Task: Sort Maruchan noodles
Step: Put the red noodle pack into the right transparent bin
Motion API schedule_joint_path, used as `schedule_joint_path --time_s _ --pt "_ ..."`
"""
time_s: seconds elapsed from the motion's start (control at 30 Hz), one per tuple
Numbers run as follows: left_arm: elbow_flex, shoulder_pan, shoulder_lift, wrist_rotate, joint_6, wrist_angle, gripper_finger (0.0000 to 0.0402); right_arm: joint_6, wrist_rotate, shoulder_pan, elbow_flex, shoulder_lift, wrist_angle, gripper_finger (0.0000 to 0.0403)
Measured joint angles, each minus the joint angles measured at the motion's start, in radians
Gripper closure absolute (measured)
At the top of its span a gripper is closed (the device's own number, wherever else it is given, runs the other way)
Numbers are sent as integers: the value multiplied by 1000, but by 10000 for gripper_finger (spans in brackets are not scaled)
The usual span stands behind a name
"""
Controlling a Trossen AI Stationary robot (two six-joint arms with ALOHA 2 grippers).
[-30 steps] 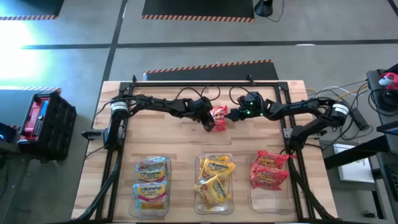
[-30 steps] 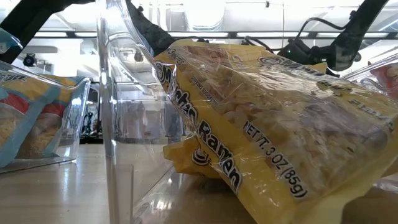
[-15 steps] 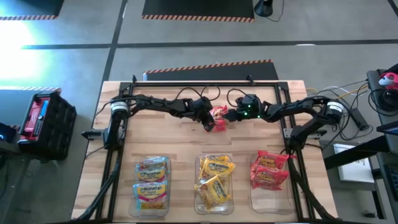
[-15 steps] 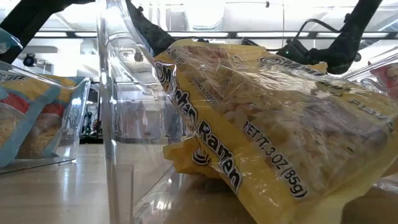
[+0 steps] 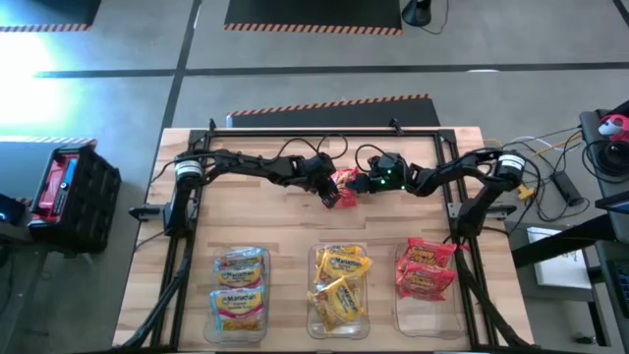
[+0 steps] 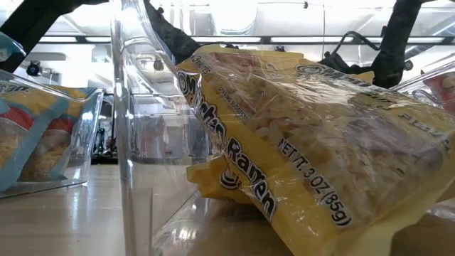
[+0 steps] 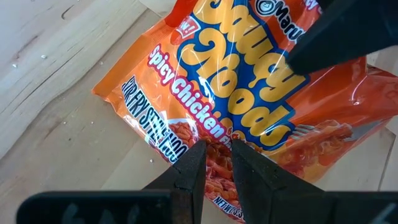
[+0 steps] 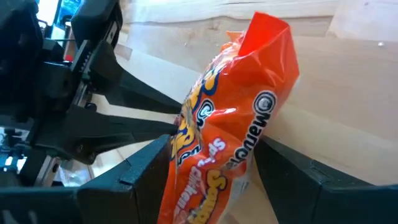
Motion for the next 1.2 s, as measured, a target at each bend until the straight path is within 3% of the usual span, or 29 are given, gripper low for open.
schedule_joint_path --time_s 0.4,0.83,1.2 --pt "-1 0 0 0 -2 -1 342 -2 14 38 57 80 15 188" --pt "-4 -1 -23 3 -35 -5 342 -13 5 39 57 79 20 289" --pt "-30 1 -162 3 -43 -86 342 -103 -146 -6 57 49 -24 297"
